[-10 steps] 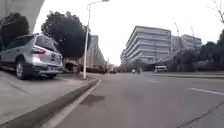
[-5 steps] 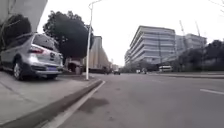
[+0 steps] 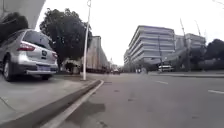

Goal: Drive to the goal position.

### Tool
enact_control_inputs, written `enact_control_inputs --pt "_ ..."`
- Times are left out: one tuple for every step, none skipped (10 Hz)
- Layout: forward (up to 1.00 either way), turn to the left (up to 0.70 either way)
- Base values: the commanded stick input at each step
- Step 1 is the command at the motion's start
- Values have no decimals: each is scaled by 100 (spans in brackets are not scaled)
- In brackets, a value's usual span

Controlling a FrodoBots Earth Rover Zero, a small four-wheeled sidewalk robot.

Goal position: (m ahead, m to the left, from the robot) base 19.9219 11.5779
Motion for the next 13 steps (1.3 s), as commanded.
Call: enact_control_inputs --pt "70 14" --pt "70 14" --pt "70 8" --pt "70 7" --pt "70 7" --pt "70 7" --pt "70 7" --pt "70 0" --pt "70 0" --pt "70 0" --pt "70 0" --pt "70 0" --pt "70 0"
